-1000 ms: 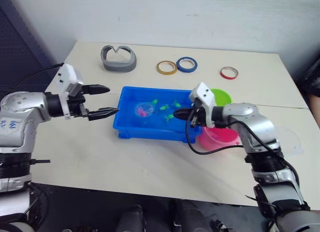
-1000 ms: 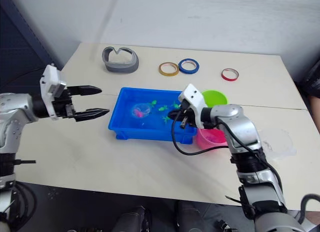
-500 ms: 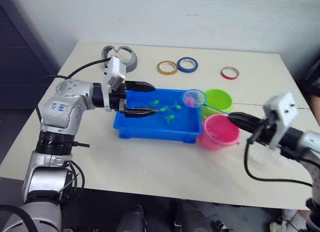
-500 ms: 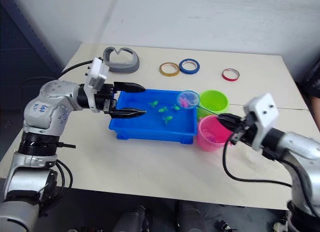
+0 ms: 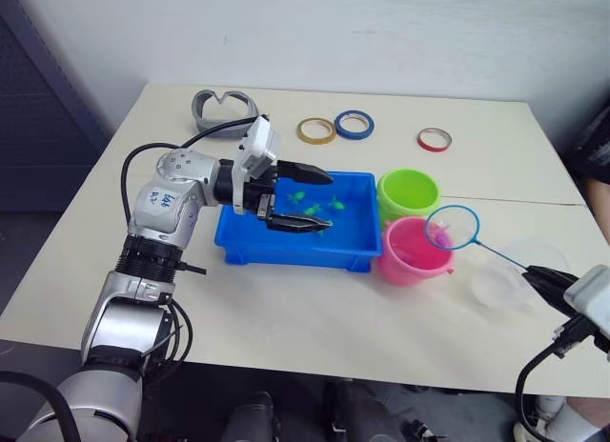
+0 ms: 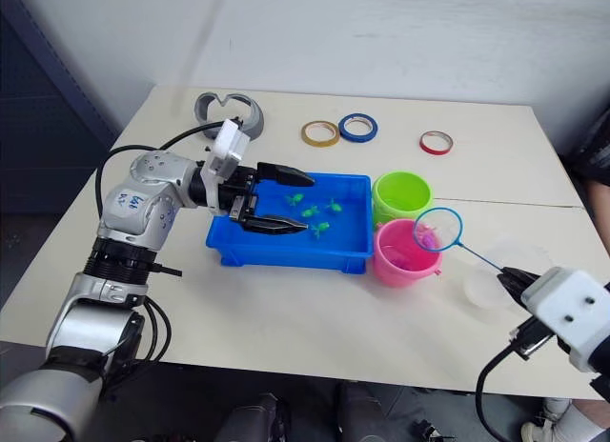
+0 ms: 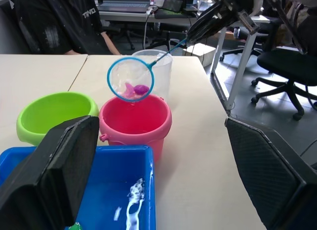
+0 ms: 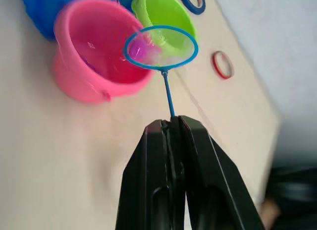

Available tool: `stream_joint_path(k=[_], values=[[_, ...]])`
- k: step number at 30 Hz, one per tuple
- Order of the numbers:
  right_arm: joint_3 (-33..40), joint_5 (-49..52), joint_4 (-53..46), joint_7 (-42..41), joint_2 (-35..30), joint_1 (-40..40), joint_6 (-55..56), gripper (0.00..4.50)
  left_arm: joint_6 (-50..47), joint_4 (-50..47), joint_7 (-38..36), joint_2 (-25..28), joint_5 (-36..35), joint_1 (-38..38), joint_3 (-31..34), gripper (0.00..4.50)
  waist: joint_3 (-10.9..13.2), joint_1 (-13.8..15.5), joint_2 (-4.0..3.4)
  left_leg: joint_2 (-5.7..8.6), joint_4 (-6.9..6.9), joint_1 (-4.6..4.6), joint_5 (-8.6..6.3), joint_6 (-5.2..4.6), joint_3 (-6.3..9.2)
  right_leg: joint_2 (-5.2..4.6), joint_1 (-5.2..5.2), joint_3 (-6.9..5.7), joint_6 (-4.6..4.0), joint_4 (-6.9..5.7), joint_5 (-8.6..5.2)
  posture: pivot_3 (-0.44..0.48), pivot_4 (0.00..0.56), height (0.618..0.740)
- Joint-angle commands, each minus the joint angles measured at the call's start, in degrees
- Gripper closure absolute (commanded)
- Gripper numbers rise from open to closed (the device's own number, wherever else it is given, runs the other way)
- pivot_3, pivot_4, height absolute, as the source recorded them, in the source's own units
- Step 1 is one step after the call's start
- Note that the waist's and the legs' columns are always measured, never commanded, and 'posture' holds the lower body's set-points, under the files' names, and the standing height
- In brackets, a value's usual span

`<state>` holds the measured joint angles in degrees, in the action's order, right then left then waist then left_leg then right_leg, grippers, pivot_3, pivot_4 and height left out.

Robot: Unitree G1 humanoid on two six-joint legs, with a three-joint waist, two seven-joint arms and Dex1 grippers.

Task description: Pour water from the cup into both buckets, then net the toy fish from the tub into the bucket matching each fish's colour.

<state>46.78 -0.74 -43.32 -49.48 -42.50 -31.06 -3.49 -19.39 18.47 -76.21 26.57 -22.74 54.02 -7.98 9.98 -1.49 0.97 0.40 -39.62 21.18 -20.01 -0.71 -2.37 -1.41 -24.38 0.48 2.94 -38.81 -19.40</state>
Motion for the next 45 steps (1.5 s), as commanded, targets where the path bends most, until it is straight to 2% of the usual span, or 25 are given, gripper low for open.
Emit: stream_joint_path(k=[1,4,7,10,13,16,20,23,25,27,30,33,38,45], values=[[0.02,-12.39,5.65,4.34,-2.11,-1.84,22.92,4.5,1.67,0.69,-0.78,-0.16,0.59,2.24,0.62,0.06,0.0,0.04,0.02,0.0,0.0,0.0,0.01,0.02,0.01,0.01,0.0,-0.01,0.0,0.0,0.0,0.0,0.15,0.74],[0.92,-20.2,10.66,9.95,-3.93,-1.02,36.47,4.5,2.44,1.96,-1.06,-0.01,1.11,2.85,0.92,0.06,0.0,0.13,0.03,0.0,0.0,0.0,0.02,0.04,0.01,0.01,0.0,-0.01,0.0,0.0,0.0,0.0,0.15,0.74],[2.15,-27.28,14.5,15.05,-5.97,1.39,44.24,4.5,3.18,3.17,-1.4,0.38,1.62,3.58,1.09,0.06,0.0,0.04,0.02,0.0,0.0,-0.01,0.03,0.05,0.0,0.01,0.0,0.0,0.0,-0.01,0.0,0.0,0.15,0.74],[2.89,-30.99,17.74,18.87,-7.3,4.31,46.71,4.5,3.71,4.04,-1.51,0.59,1.96,4.07,1.5,0.06,0.0,0.06,0.02,0.0,-0.01,-0.03,0.05,0.08,0.0,0.01,0.0,0.0,0.0,-0.05,0.0,0.0,0.15,0.74],[1.84,-29.43,20.61,19.06,-8.08,5.27,45.98,4.5,4.25,4.87,-1.31,0.72,2.26,4.32,1.77,0.06,0.0,0.14,0.02,0.0,-0.01,-0.02,0.05,0.09,0.0,0.01,0.0,0.0,-0.01,-0.05,0.0,0.0,0.15,0.74],[-1.53,-14.63,19.59,14.9,-6.47,6.54,34.58,4.5,5.3,6.91,-0.84,1.85,3.41,4.02,2.23,0.06,0.0,0.08,0.02,0.0,0.0,-0.03,0.05,0.08,0.0,0.01,0.0,0.0,-0.01,-0.04,0.0,0.0,0.15,0.74],[-8.64,15.12,5.76,12.42,-5.89,11.54,-2.03,4.5,5.74,8.2,-0.14,4.39,3.97,2.58,3.59,0.06,0.0,-0.35,-0.07,-0.05,-0.08,-0.08,0.08,0.1,0.0,0.0,0.0,0.01,-0.01,-0.21,0.0,0.0,0.15,0.74],[-14.25,31.49,-1.44,15.15,-8.88,16.45,-22.4,4.5,5.19,7.3,0.95,5.73,4.07,0.99,4.42,0.06,-0.01,-0.22,-0.08,-0.1,-0.1,-0.12,0.11,0.14,0.05,-0.01,0.0,-0.03,-0.02,-0.29,0.0,0.0,0.15,0.74],[-19.82,43.24,-2.49,20.16,-9.67,22.91,-34.61,4.5,4.82,6.11,2.12,6.82,4.3,-0.55,5.07,0.06,0.0,0.03,-0.08,-0.11,-0.11,-0.08,0.12,0.16,0.19,-0.02,0.0,-0.12,-0.02,-0.27,-0.01,0.0,0.15,0.74],[-23.62,50.61,-2.08,24.01,-9.46,28.44,-42.38,4.5,4.51,4.93,3.01,7.58,4.46,-1.74,5.43,0.06,0.0,0.1,-0.07,-0.11,-0.14,0.01,0.11,0.14,0.22,-0.05,-0.01,-0.15,-0.02,-0.21,-0.01,0.0,0.15,0.74],[-30.9,56.24,2.98,30.57,-5.67,39.45,-51.6,4.5,3.47,1.21,4.53,9.37,4.74,-4.87,6.04,0.06,0.01,-0.05,-0.01,-0.09,-0.18,0.12,0.06,0.07,0.23,-0.08,-0.05,-0.17,-0.02,-0.09,-0.01,0.0,0.15,0.74],[-34.38,57.9,7.25,33.85,-2.98,45.65,-57.1,4.5,1.41,-3.37,5.81,10.73,4.23,-7.78,6.72,0.06,0.01,0.06,-0.01,-0.07,-0.2,0.17,0.03,0.01,0.22,-0.11,-0.06,-0.16,-0.02,-0.05,0.0,0.0,0.15,0.74],[-37.7,56.05,14.48,33.96,-0.89,50.5,-60.91,4.5,-3.51,-12.7,9.15,13.72,2.76,-13.8,9.34,0.06,0.0,0.19,-0.02,-0.07,-0.17,0.29,0.0,-0.05,0.24,-0.11,-0.13,-0.18,-0.02,-0.09,0.0,0.0,0.15,0.74],[-40.55,52.53,20.43,32.77,0.96,54.58,-61.73,4.5,-7.32,-19.33,12.24,15.79,1.4,-18.22,12.01,0.06,0.0,0.03,-0.02,-0.07,-0.18,0.31,-0.03,-0.1,0.24,-0.12,-0.13,-0.19,-0.01,-0.07,0.0,0.0,0.15,0.74]])
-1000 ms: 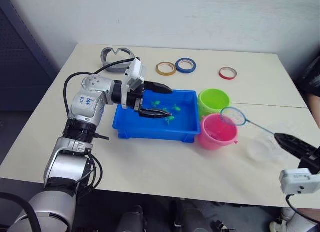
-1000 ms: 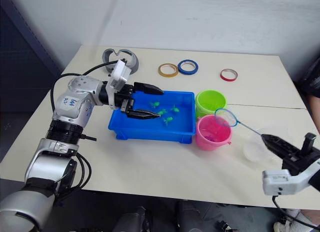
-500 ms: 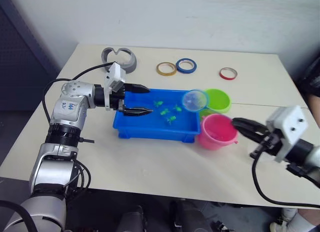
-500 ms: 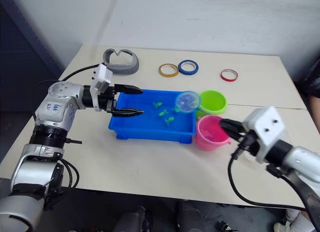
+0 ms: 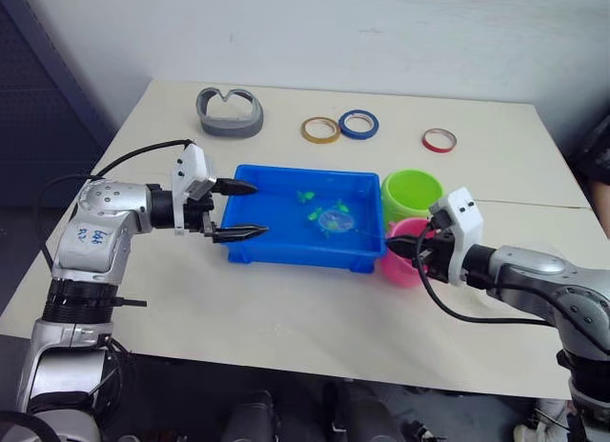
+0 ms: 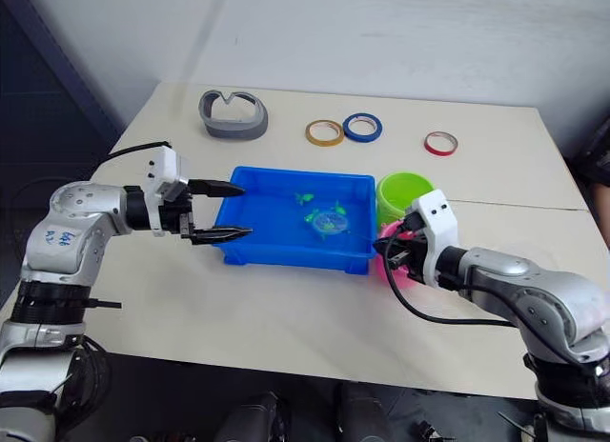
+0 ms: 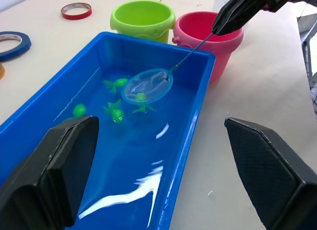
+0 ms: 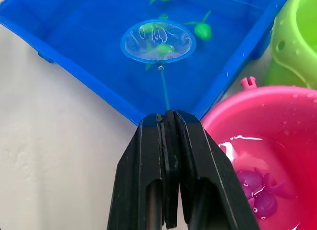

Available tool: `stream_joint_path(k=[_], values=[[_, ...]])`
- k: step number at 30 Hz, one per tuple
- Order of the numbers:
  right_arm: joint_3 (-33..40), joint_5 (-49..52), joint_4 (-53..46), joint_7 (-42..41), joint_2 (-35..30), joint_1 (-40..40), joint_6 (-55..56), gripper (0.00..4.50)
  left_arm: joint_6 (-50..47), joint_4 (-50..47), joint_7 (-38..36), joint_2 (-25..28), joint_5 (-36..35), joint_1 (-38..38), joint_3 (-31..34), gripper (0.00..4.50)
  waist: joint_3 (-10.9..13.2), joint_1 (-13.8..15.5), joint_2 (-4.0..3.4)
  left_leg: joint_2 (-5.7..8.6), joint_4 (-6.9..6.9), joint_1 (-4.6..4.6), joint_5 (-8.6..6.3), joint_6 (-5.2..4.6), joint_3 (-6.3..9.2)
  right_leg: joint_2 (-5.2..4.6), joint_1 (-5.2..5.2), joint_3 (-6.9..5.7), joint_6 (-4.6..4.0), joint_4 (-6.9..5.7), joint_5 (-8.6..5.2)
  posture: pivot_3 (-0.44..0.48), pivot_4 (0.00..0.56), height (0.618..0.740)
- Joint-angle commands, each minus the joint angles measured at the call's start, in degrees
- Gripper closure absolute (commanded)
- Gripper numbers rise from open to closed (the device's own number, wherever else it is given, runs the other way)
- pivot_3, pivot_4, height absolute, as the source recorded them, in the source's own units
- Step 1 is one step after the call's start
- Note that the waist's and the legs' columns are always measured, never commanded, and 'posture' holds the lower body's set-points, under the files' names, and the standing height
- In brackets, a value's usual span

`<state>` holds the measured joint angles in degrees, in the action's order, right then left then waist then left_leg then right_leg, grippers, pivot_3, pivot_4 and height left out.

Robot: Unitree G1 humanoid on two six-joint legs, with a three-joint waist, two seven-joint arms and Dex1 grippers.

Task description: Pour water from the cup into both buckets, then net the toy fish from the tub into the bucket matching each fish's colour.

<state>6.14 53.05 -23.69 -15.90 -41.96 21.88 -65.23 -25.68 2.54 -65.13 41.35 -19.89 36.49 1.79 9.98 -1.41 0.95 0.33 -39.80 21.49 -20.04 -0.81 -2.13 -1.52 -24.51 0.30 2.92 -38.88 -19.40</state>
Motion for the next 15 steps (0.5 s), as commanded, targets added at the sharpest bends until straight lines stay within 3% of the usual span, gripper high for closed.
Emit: stream_joint_path(k=[1,15], values=[[0.01,-1.44,1.78,-0.69,0.9,2.17,-0.42,4.5,-1.38,-4.1,1.55,1.3,-1.66,-1.21,2.52,0.06,0.0,-0.2,0.0,0.0,0.0,-0.01,0.0,0.0,0.0,0.0,0.0,0.0,0.0,0.0,0.0,0.0,0.15,0.74],[-0.12,-4.51,4.83,-3.24,2.68,3.77,-2.67,4.5,-2.27,-6.38,3.76,2.94,-2.65,-2.9,3.52,0.06,0.0,-0.1,0.0,0.0,0.06,0.0,-0.01,-0.01,0.0,0.01,0.0,-0.01,0.0,-0.01,0.0,0.0,0.15,0.74]])
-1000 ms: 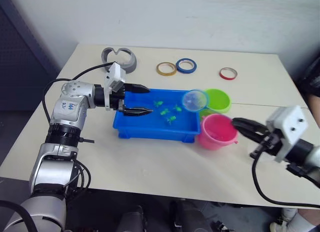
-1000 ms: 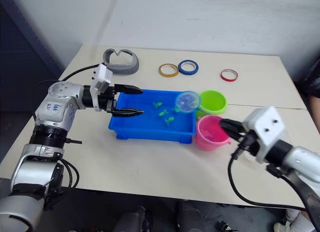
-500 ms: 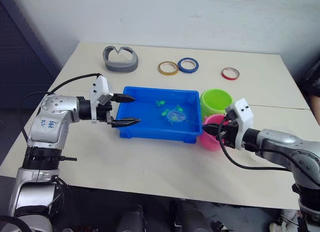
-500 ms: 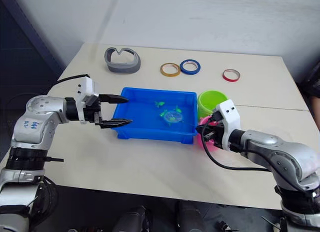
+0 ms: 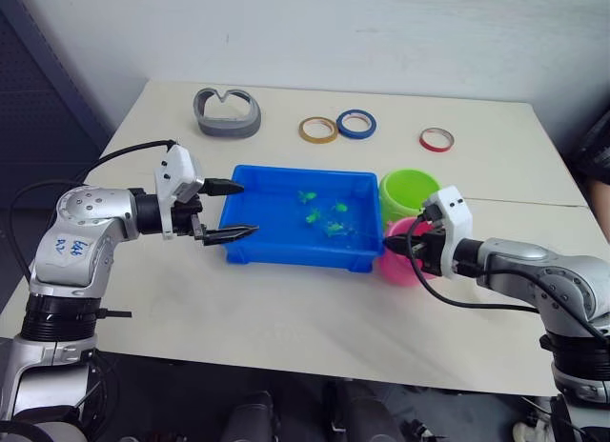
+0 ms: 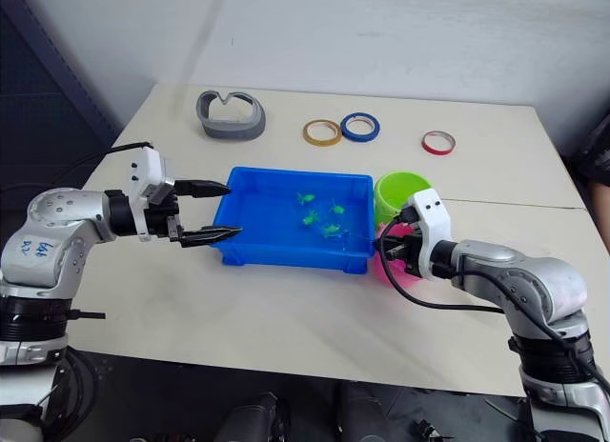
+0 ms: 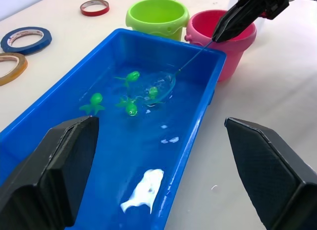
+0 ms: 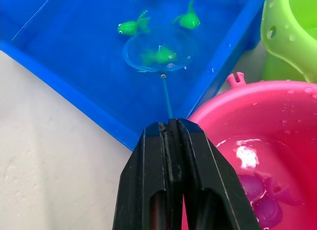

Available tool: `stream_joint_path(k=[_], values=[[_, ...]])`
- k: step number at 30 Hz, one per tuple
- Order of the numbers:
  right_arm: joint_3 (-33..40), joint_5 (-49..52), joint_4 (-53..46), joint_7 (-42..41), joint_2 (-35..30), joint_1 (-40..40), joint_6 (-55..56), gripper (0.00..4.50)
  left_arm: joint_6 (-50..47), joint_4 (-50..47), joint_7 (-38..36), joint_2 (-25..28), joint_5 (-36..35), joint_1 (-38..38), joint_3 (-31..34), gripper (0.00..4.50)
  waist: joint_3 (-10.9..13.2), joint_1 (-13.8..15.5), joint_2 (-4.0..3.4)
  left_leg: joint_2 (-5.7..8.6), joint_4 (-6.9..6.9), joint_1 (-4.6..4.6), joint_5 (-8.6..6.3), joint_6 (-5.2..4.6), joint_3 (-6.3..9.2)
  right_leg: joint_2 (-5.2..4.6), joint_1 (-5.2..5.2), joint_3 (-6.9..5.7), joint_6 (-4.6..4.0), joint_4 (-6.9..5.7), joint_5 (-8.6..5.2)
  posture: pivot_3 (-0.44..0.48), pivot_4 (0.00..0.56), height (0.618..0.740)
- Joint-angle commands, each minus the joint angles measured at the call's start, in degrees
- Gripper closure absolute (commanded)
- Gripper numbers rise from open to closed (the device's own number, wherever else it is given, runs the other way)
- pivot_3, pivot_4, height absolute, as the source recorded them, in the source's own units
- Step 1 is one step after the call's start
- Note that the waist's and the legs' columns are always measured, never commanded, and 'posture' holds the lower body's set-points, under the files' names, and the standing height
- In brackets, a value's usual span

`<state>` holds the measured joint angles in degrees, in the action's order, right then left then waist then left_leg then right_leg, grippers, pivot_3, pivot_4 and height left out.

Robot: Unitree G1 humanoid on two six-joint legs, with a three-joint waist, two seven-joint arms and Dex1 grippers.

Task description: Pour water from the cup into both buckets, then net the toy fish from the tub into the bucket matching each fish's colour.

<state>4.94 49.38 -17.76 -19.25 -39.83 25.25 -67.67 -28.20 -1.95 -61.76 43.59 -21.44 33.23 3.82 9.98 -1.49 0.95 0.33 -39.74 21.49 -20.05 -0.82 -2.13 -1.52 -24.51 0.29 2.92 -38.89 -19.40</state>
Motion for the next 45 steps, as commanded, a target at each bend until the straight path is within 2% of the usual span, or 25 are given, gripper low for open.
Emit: stream_joint_path(k=[1,11,22,30,35,37,41,45], values=[[1.04,-1.76,-0.82,0.81,0.87,0.61,0.18,4.5,0.35,-1.81,0.52,0.54,-1.05,0.52,1.23,0.06,0.0,-0.06,0.0,0.0,0.0,0.0,0.0,0.0,0.0,0.0,0.0,0.0,0.0,0.0,0.0,0.0,0.15,0.74],[-0.91,-10.26,1.58,-0.79,4.2,3.2,7.92,4.5,1.37,0.24,0.87,-0.9,-0.69,3.31,-0.35,0.06,0.0,-0.05,0.0,0.0,0.05,0.01,0.0,0.01,0.0,0.01,-0.03,-0.01,0.0,-0.01,0.0,0.0,0.15,0.74],[-3.02,-19.31,-8.51,-7.65,-1.52,-3.63,19.92,4.5,3.1,6.12,0.39,-4.97,-1.0,8.26,-1.68,0.06,0.0,0.08,0.0,0.01,0.1,0.03,0.0,0.0,0.0,0.01,-0.01,-0.02,0.01,0.04,0.01,0.0,0.15,0.74],[7.01,-18.43,-16.41,-8.33,-3.13,-9.47,23.0,4.5,2.41,10.5,-2.49,-8.83,-2.28,13.83,-3.6,0.06,0.0,0.07,0.0,0.01,0.09,0.02,0.01,0.02,0.0,0.02,-0.02,-0.02,0.01,0.01,0.01,0.0,0.15,0.74],[17.16,-20.14,-19.6,-9.07,-8.19,-15.11,22.34,4.5,3.95,14.97,-3.42,-13.13,-1.89,17.95,-4.91,0.06,0.0,0.45,0.0,0.01,0.09,0.02,0.02,0.03,0.01,0.04,-0.01,-0.04,0.01,0.01,0.01,0.0,0.15,0.74],[18.59,-22.1,-18.91,-9.64,-10.21,-16.74,23.72,4.5,4.99,16.11,-3.65,-14.17,-1.15,18.65,-5.48,0.06,0.0,0.71,0.0,0.02,0.09,0.02,0.01,0.03,-0.01,0.03,0.0,0.0,0.01,0.03,0.01,0.0,0.15,0.74],[15.79,-33.2,-14.78,-13.06,-17.05,-21.23,35.59,4.5,6.49,17.33,-3.85,-15.81,-0.31,19.37,-6.32,0.06,0.0,0.78,0.0,0.02,0.09,0.0,0.02,0.03,-0.05,0.05,-0.01,0.02,0.02,0.02,0.01,0.0,0.15,0.74],[10.99,-46.78,-9.76,-12.58,-23.26,-23.67,48.57,4.5,6.98,17.35,-3.81,-16.27,-0.15,19.49,-6.6,0.06,0.0,0.68,0.0,0.02,0.08,-0.04,0.03,0.05,-0.11,0.08,-0.02,0.07,0.02,0.1,0.01,0.0,0.15,0.74]])
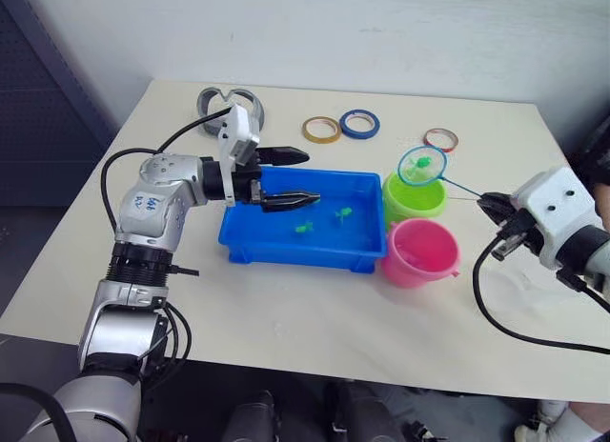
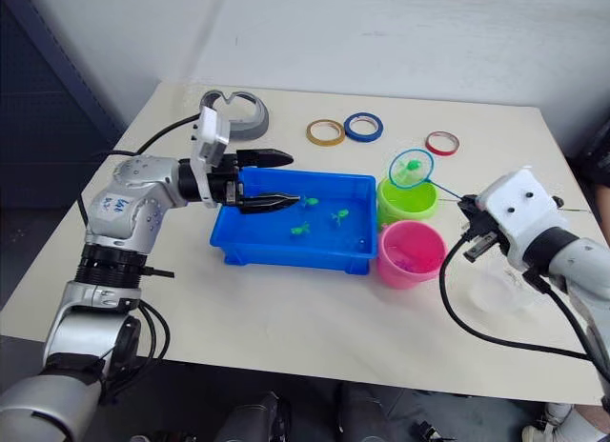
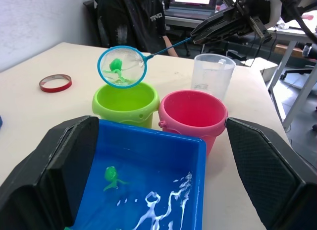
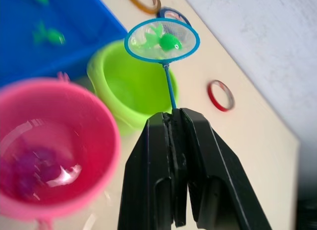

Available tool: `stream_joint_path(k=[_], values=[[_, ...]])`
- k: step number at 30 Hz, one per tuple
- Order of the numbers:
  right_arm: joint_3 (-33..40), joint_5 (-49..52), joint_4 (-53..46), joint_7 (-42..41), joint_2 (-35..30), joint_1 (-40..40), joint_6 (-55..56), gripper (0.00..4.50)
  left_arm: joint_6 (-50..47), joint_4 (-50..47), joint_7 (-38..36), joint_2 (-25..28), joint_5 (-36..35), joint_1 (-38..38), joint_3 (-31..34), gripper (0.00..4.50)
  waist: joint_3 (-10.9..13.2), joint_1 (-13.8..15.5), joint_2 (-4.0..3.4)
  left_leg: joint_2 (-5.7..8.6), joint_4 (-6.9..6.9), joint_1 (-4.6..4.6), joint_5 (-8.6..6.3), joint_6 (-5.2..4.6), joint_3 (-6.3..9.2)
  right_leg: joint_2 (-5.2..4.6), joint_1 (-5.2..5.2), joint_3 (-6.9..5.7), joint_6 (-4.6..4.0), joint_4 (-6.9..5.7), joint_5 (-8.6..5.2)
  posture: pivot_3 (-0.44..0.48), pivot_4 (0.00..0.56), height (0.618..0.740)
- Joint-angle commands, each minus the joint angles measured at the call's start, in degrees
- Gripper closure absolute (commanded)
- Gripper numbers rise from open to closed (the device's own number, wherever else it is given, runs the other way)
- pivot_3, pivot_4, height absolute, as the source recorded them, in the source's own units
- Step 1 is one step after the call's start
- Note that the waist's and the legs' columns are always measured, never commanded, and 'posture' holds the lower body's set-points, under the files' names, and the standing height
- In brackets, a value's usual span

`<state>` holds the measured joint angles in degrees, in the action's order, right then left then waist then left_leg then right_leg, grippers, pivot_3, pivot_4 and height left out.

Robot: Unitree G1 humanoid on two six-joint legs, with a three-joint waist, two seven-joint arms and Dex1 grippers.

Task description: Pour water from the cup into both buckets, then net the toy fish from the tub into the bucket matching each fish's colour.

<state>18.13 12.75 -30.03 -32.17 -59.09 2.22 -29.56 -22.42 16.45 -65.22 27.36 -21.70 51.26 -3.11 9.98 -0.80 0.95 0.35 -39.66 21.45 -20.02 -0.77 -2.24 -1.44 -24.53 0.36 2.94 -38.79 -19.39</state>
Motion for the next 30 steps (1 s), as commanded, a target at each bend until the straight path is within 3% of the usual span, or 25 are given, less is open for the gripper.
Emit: stream_joint_path(k=[1,5,8,20,26,29,30], values=[[-3.46,-14.33,4.09,1.32,-5.6,-0.76,14.4,4.5,1.19,-1.13,-0.32,-0.05,0.08,1.45,0.32,0.06,0.0,-0.01,0.0,0.0,-0.02,-0.01,0.0,0.0,-0.02,0.0,-0.01,0.01,0.0,0.01,0.0,0.0,0.15,0.74],[-9.17,-33.99,11.7,6.99,-15.46,-0.03,35.04,4.5,1.18,-1.84,-0.11,0.03,0.02,1.03,0.34,0.06,0.01,0.01,-0.04,0.01,-0.05,-0.01,0.0,0.01,-0.06,0.0,-0.02,0.03,0.0,0.0,0.0,0.0,0.15,0.74],[-10.45,-40.82,16.5,10.4,-18.57,1.44,43.09,4.5,1.23,-2.08,-0.01,0.28,-0.09,0.59,0.63,0.06,0.01,0.03,-0.05,0.01,-0.05,-0.02,0.01,0.03,-0.07,0.0,-0.03,0.04,-0.01,0.0,0.0,0.0,0.15,0.74],[-11.95,-47.03,25.06,10.02,-20.12,7.37,58.67,4.5,2.25,-0.92,0.19,1.59,0.27,0.93,1.3,0.06,0.01,-0.01,-0.05,0.0,-0.12,-0.02,0.03,0.05,-0.08,0.0,-0.03,0.04,-0.01,-0.05,0.0,0.0,0.15,0.74],[-12.95,-48.43,29.11,10.34,-19.97,12.27,60.93,4.5,2.44,-1.21,0.14,2.11,0.36,0.67,1.45,0.06,0.02,-0.34,-0.07,0.0,-0.22,-0.02,0.03,0.05,-0.1,0.0,-0.02,0.05,-0.01,-0.12,0.0,0.0,0.15,0.74],[-12.31,-46.64,29.66,9.46,-18.31,13.77,59.46,4.5,2.57,-1.4,0.23,2.66,0.54,0.51,1.55,0.06,0.02,-0.61,-0.07,0.0,-0.22,-0.02,0.03,0.05,-0.09,0.0,-0.03,0.05,-0.01,-0.14,0.0,0.0,0.15,0.74],[-11.44,-41.59,29.63,7.25,-16.18,14.22,56.4,4.5,2.51,-1.47,0.14,3.0,0.49,0.44,1.71,0.06,0.02,-0.77,-0.07,0.0,-0.23,-0.02,0.03,0.05,-0.09,0.0,-0.02,0.04,-0.01,-0.14,0.0,0.0,0.15,0.74]])
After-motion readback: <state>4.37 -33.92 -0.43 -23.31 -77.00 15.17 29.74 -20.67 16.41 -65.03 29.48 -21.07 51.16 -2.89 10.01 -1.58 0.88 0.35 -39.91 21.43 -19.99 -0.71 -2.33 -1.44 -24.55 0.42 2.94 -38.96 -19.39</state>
